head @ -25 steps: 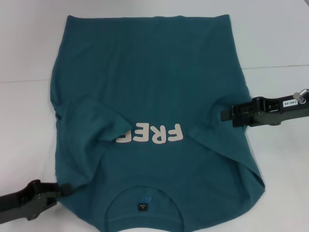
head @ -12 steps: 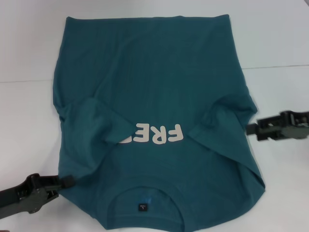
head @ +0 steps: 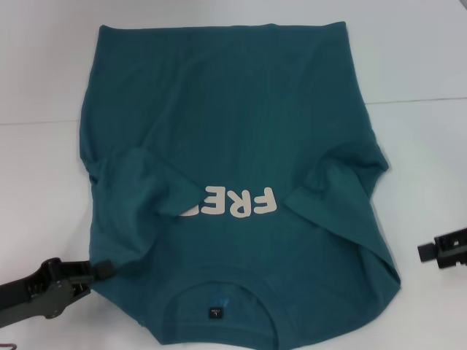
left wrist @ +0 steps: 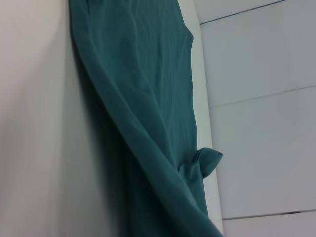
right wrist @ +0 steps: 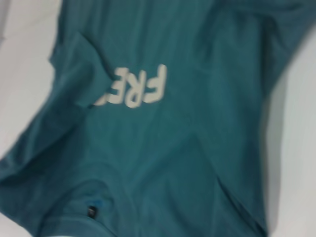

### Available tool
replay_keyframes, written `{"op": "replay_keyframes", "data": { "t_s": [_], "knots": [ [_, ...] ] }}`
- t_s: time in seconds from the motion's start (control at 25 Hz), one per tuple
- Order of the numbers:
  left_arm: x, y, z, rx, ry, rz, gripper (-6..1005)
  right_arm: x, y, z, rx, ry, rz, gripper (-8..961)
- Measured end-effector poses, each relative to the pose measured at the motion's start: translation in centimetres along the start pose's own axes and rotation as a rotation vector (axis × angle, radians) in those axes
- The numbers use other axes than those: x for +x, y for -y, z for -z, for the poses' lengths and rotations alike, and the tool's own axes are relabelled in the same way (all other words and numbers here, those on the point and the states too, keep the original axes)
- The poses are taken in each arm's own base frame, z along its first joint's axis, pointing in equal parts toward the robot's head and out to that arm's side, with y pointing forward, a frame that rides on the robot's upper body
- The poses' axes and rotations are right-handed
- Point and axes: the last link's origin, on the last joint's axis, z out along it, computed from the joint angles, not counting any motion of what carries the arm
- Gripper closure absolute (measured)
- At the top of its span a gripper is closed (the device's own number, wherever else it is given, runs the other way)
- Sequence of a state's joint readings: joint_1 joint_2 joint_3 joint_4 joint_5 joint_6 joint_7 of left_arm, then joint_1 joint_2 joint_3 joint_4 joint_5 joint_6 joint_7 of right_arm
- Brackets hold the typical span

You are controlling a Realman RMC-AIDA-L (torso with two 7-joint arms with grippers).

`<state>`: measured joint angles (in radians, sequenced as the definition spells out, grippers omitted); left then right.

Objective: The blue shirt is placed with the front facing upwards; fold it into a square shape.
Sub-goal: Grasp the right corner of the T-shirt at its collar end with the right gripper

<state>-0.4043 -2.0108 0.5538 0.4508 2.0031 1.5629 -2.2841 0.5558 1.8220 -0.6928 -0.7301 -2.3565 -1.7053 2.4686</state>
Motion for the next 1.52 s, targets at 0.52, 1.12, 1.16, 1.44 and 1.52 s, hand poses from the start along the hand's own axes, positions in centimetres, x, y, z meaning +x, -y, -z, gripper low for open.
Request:
{"op": "replay_keyframes", "data": {
  "t_s": [0.52,1.12,1.16,1.44,1.52],
  "knots": [
    [-0.1,0.0,0.0,-0.004,-0.005,0.007,950,-0.4,0.5,-2.9,0.068,0.042,-0.003,347],
    [-0.1,0.1,0.1,-0.007,-0.017,0.011,951,-0.4,0.0,-5.4,0.105,-0.006,0.026,348],
    [-0.1,0.1,0.1,-0.007,-0.017,0.011,951,-0.5,-0.1,-5.5,0.108,-0.007,0.028,348],
    [-0.1,0.2,0.1,0.0,-0.024,0.013,951,-0.7,-0.5,-6.4,0.13,-0.028,0.045,348],
    [-0.1,0.2,0.1,0.0,-0.025,0.014,951,-0.8,-0.7,-6.7,0.13,-0.032,0.051,348]
  ]
}}
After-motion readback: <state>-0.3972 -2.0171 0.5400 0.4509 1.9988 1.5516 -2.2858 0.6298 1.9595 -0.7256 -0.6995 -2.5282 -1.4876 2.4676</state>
